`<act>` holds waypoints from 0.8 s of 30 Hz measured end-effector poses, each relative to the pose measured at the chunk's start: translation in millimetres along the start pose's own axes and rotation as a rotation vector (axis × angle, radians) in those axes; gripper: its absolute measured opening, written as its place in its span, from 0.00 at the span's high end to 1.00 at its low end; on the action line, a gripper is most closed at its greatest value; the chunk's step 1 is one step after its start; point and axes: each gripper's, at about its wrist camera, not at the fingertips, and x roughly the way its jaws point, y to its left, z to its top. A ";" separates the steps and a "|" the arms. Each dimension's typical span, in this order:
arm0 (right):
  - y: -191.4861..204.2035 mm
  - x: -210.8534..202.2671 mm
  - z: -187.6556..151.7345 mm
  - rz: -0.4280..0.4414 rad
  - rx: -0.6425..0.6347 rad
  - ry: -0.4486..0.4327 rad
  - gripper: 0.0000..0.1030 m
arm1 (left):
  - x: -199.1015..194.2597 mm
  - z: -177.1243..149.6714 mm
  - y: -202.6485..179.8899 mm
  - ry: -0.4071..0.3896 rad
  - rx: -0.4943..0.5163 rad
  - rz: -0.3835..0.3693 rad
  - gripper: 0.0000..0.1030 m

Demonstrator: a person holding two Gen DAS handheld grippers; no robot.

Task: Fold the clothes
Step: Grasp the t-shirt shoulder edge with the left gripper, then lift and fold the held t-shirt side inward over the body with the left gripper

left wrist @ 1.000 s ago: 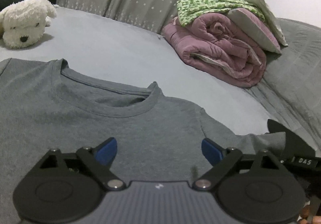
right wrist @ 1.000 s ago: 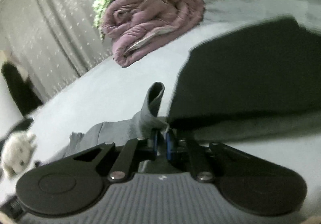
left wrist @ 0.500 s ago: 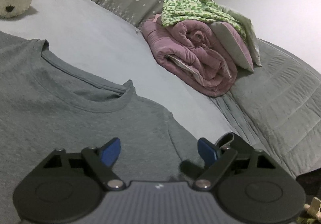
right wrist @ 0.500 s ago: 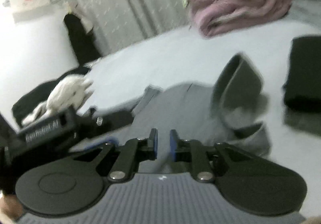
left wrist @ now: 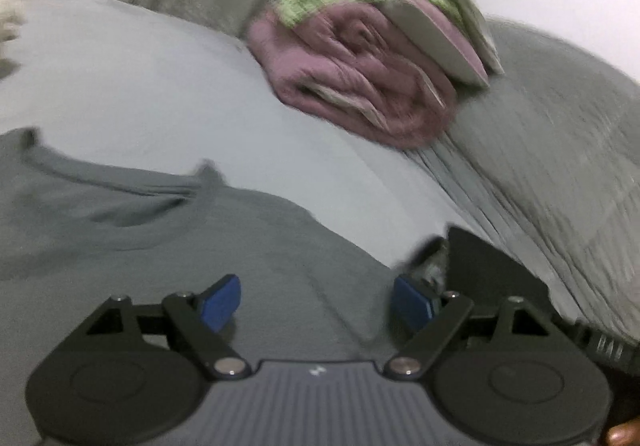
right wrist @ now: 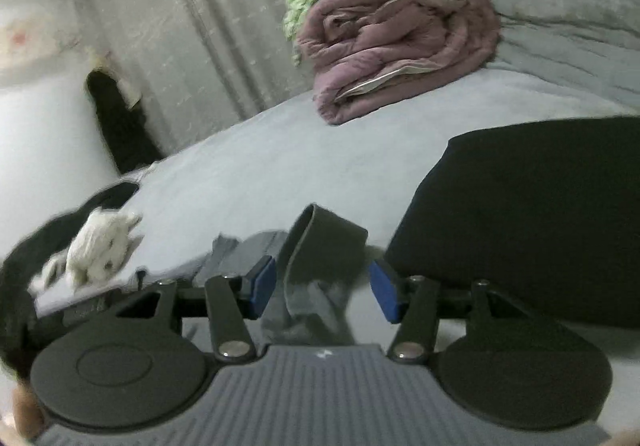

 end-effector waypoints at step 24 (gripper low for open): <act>80.6 30.1 -49.2 -0.013 -0.540 0.035 0.78 | 48.8 14.7 -24.1 -0.057 -0.038 0.065 0.97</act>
